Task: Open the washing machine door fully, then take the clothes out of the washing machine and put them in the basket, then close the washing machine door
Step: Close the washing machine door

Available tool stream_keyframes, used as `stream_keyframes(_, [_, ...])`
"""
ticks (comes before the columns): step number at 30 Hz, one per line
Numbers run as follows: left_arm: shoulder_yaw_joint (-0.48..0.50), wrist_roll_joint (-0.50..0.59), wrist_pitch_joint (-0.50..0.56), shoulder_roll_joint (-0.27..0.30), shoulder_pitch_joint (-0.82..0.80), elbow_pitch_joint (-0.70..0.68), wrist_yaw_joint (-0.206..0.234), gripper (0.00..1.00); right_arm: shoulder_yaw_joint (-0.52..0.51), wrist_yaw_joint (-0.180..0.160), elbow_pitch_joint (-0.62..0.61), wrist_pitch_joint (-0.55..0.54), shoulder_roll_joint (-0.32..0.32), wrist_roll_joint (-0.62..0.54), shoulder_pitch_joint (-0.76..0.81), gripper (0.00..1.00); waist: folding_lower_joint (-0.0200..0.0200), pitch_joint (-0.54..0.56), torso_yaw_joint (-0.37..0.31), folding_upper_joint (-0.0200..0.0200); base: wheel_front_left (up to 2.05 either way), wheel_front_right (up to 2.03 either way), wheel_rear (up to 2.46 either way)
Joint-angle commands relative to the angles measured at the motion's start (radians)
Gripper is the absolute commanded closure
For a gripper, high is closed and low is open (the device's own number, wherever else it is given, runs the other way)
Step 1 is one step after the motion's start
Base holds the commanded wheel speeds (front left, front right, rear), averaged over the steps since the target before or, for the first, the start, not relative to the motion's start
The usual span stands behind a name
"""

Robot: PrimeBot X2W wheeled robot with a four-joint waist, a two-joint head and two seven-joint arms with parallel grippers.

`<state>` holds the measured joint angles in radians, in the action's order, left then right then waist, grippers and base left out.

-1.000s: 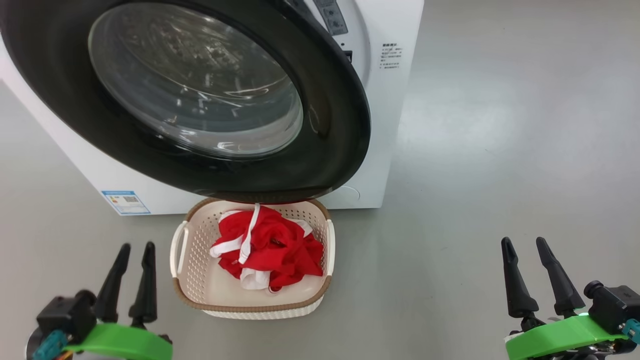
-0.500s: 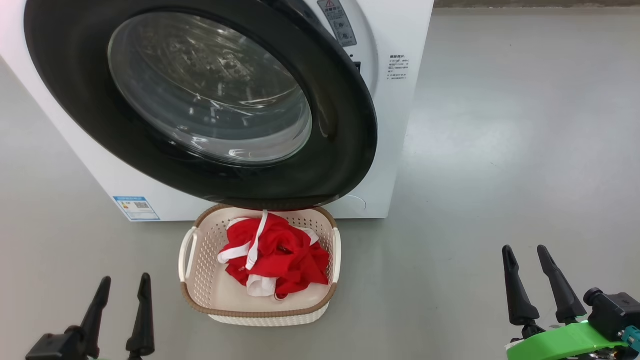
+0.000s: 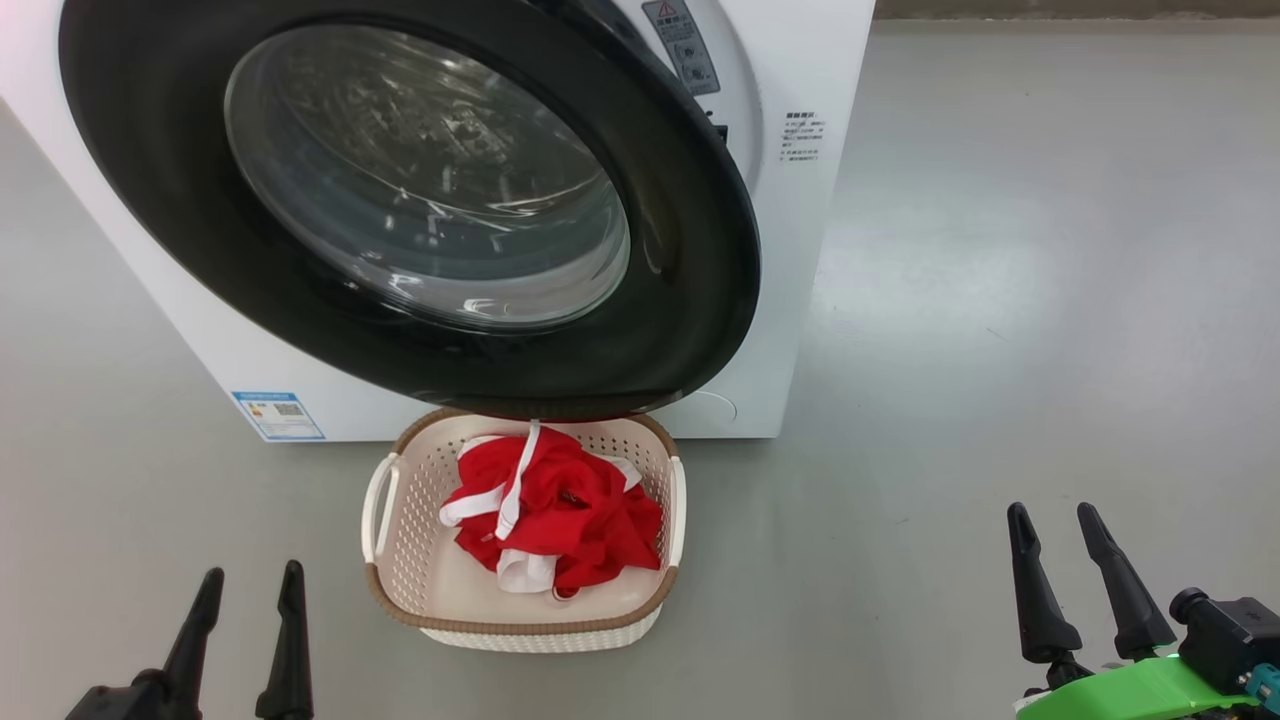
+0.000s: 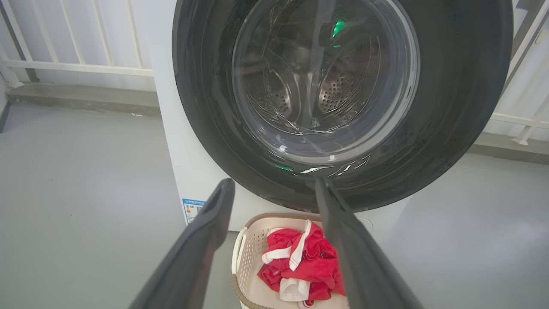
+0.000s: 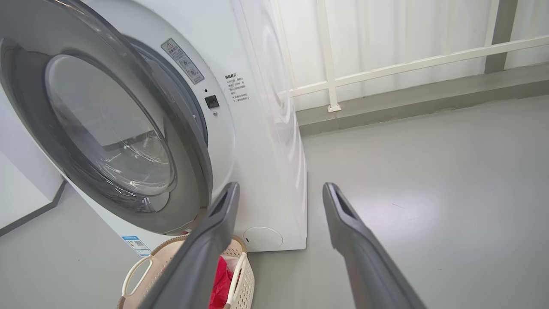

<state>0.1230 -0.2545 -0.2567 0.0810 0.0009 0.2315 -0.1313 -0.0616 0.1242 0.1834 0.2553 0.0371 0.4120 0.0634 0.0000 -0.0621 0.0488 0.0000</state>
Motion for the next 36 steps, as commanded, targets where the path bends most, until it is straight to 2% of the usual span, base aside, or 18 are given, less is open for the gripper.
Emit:
stream_keyframes(1, [0.031,0.012,-0.005,0.012,-0.025,-0.032,0.001,0.0,0.016,0.007,-0.028,0.006,0.013,-0.006,-0.015,0.0,0.0,-0.002,0.001,0.0,0.0,0.0,0.0])
stream_keyframes(10, [0.013,0.014,-0.005,0.003,-0.039,-0.035,0.001,0.0,0.033,0.007,-0.024,0.006,0.013,-0.002,-0.037,0.01,0.0,-0.011,0.02,0.0,0.0,0.0,0.0])
stream_keyframes(11, [0.01,0.014,-0.005,0.0,-0.04,-0.036,0.001,0.0,0.038,0.007,-0.024,0.006,0.013,0.0,-0.043,0.33,0.0,-0.012,0.023,0.0,0.0,0.0,0.0])
stream_keyframes(14, [-0.004,0.012,-0.005,-0.008,-0.044,-0.039,0.001,0.0,0.055,0.007,-0.022,0.006,0.013,0.005,-0.07,1.0,0.0,-0.022,0.039,0.0,0.0,0.0,0.0])
stream_keyframes(30, [-0.079,-0.02,-0.005,-0.03,-0.09,-0.034,0.001,0.0,0.153,0.007,0.064,0.006,0.013,0.012,-0.327,1.0,0.0,-0.086,0.172,0.0,0.0,0.0,0.0])
stream_keyframes(36, [-0.12,-0.074,-0.005,-0.03,-0.103,-0.032,0.001,0.0,0.174,0.007,0.119,0.006,0.013,0.011,-0.408,1.0,0.0,-0.119,0.22,0.0,0.0,0.0,0.0])
